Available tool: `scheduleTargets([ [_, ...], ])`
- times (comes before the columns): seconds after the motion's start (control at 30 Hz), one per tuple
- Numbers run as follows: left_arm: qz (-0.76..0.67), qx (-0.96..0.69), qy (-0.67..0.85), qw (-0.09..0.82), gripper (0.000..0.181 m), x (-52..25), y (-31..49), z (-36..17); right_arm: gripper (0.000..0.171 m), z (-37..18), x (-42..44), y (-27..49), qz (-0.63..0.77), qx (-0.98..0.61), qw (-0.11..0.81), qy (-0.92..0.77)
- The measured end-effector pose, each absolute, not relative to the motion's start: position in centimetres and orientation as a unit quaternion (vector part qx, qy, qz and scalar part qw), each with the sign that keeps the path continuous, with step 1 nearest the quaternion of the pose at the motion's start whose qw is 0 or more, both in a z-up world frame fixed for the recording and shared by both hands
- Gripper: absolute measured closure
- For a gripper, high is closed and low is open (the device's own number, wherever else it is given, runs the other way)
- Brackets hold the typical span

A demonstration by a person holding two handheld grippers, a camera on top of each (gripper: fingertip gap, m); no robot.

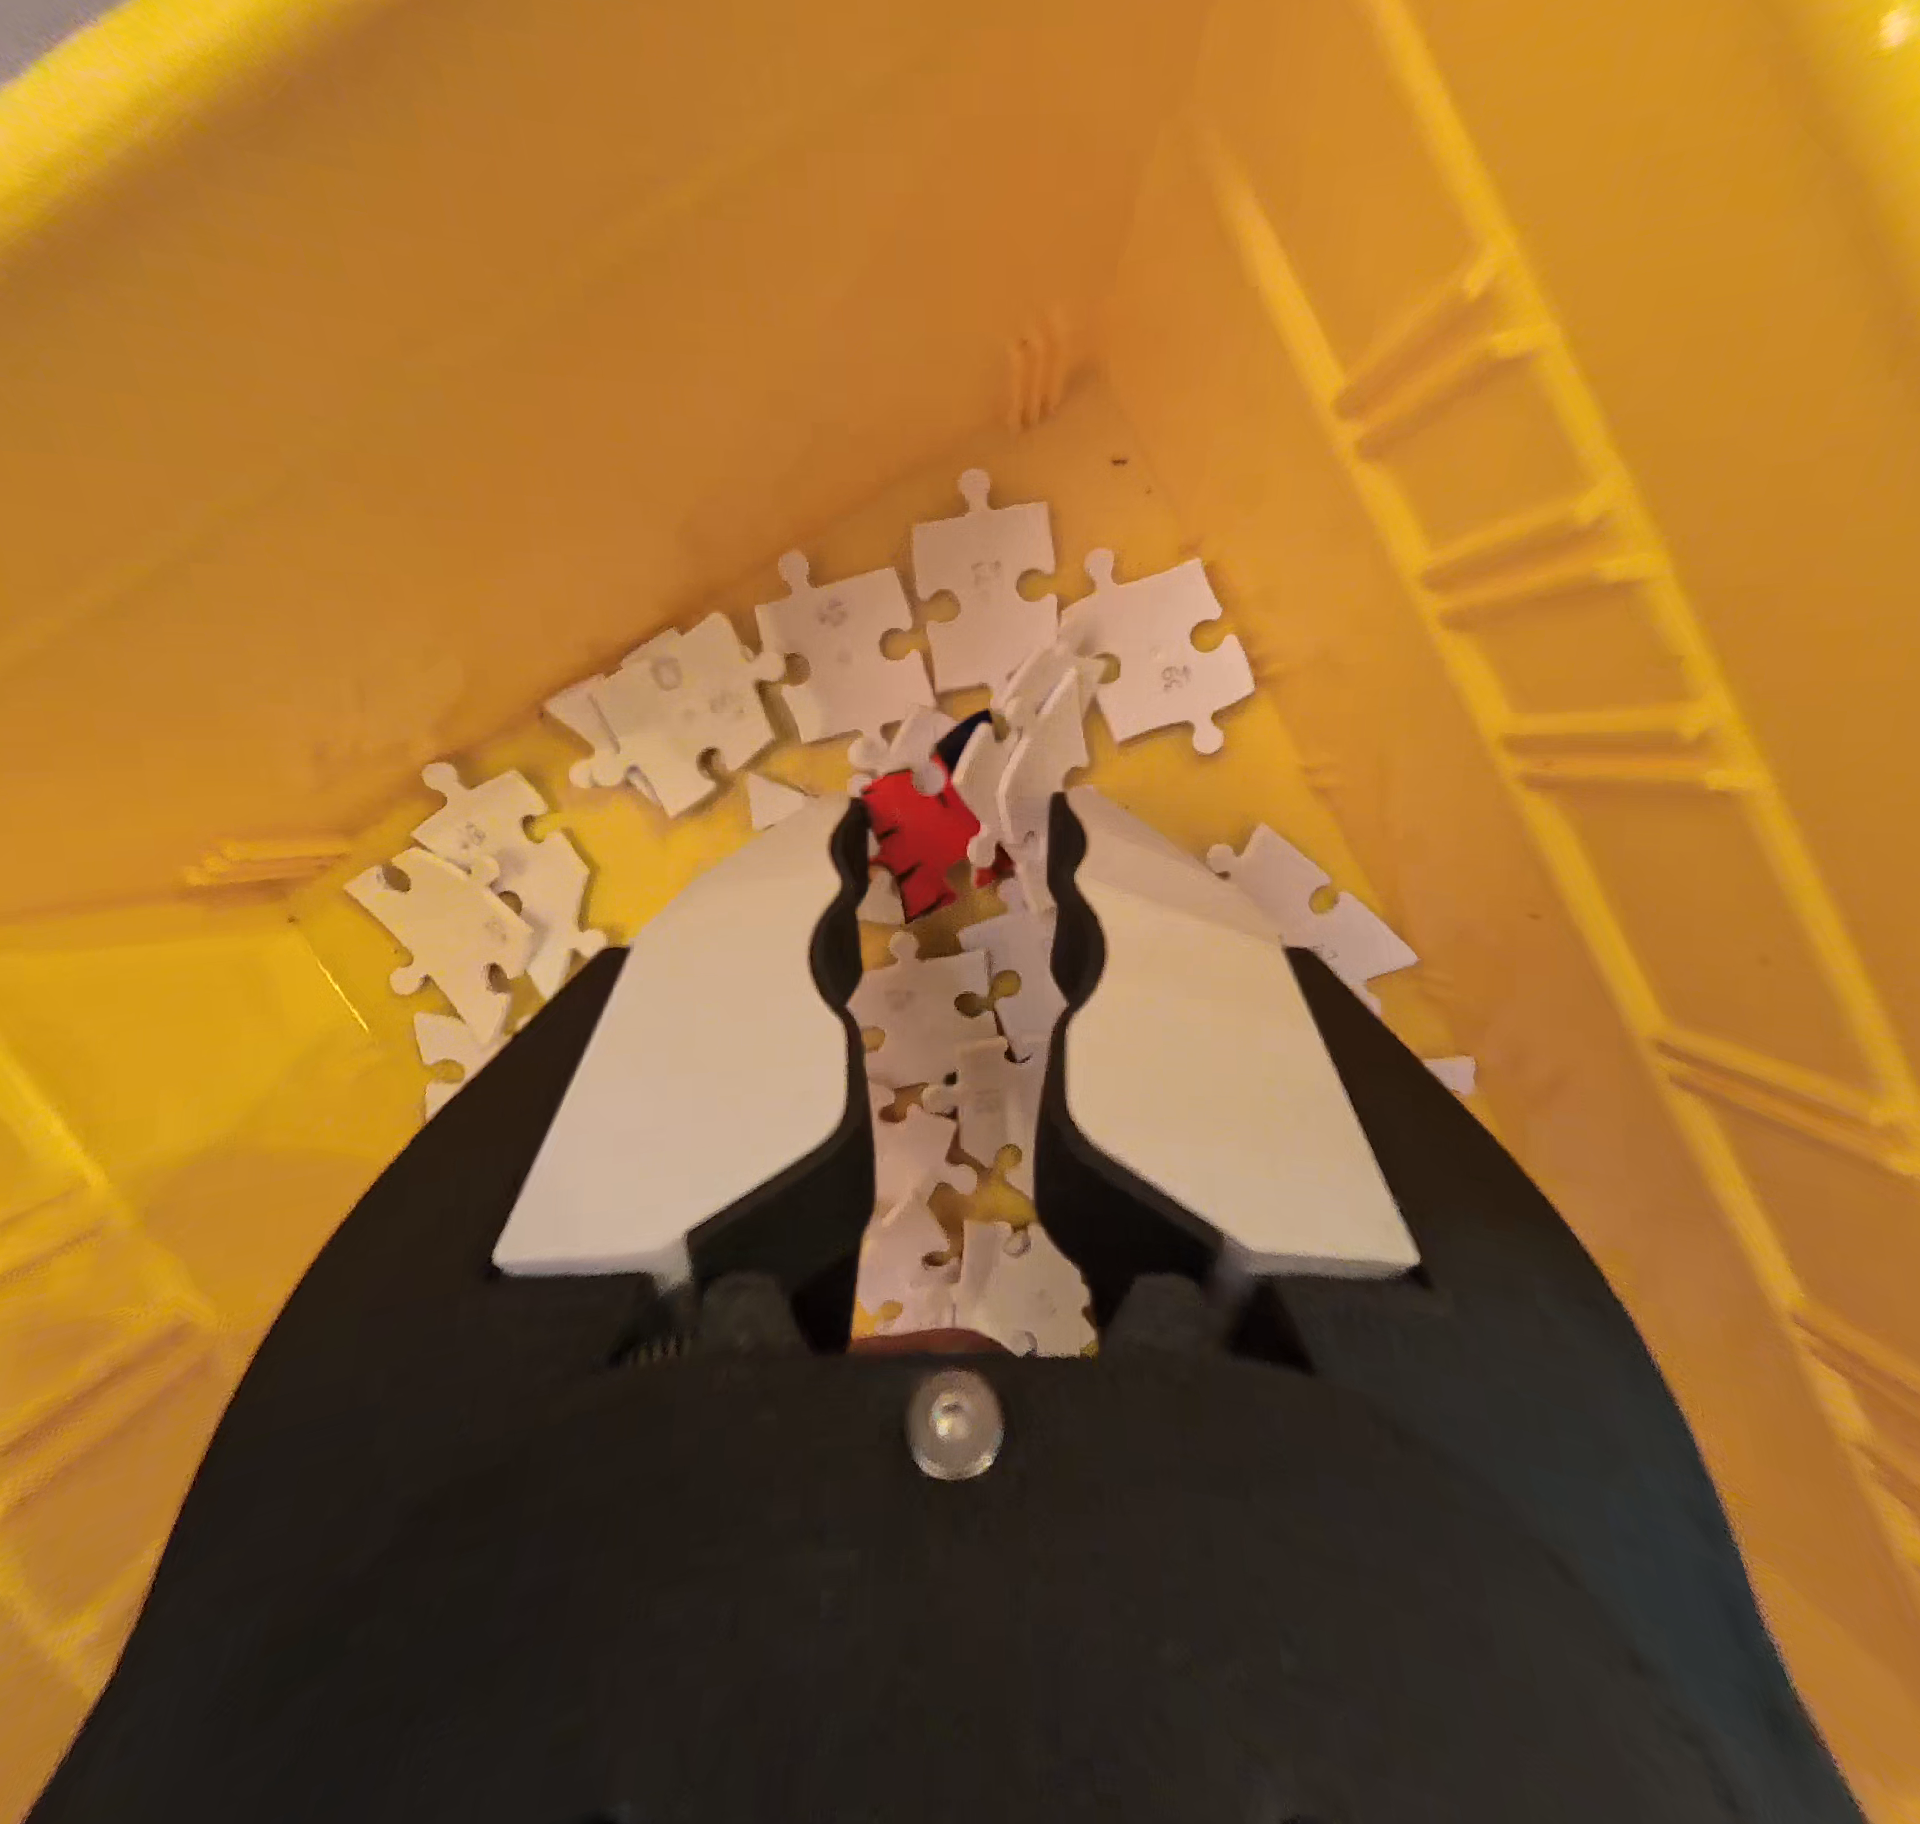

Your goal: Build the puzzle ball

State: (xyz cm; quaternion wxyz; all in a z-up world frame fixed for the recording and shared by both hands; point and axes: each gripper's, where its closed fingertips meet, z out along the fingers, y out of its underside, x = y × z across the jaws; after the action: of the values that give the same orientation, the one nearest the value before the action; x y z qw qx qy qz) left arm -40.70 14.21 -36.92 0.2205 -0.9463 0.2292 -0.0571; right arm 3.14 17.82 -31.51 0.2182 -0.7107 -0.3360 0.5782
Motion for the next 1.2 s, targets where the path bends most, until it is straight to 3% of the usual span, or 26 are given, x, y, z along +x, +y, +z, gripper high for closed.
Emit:
scheduleTargets([
  [0.2,-0.073,-0.94,0.213,0.255,0.163,-40.9,13.6,-35.6,0.163,-31.5,3.1,17.8,0.579,-0.71,0.218,-0.336],
  [0.4,-0.022,-0.937,0.215,0.274,0.171,-42.6,12.5,-34.2,0.163,-31.5,3.1,17.8,0.579,-0.71,0.218,-0.337],
  [0.53,-0.008,-0.939,0.23,0.254,0.164,-42.8,11.3,-34.6,0.162,-31.5,3.1,17.8,0.579,-0.71,0.218,-0.338],
  [0.73,0.046,-0.936,0.261,0.231,0.169,-43.2,10.2,-35.5,0.162,-31.5,3.1,17.7,0.579,-0.71,0.217,-0.338],
  [1.03,0.016,-0.939,0.219,0.263,0.15,-43.9,11.2,-35.0,0.163,-31.4,3.1,17.7,0.58,-0.708,0.218,-0.338],
  [1.2,0.008,-0.95,0.212,0.23,0.142,-44.8,12.1,-36.7,0.163,-31.4,3.2,17.7,0.581,-0.708,0.218,-0.338],
])
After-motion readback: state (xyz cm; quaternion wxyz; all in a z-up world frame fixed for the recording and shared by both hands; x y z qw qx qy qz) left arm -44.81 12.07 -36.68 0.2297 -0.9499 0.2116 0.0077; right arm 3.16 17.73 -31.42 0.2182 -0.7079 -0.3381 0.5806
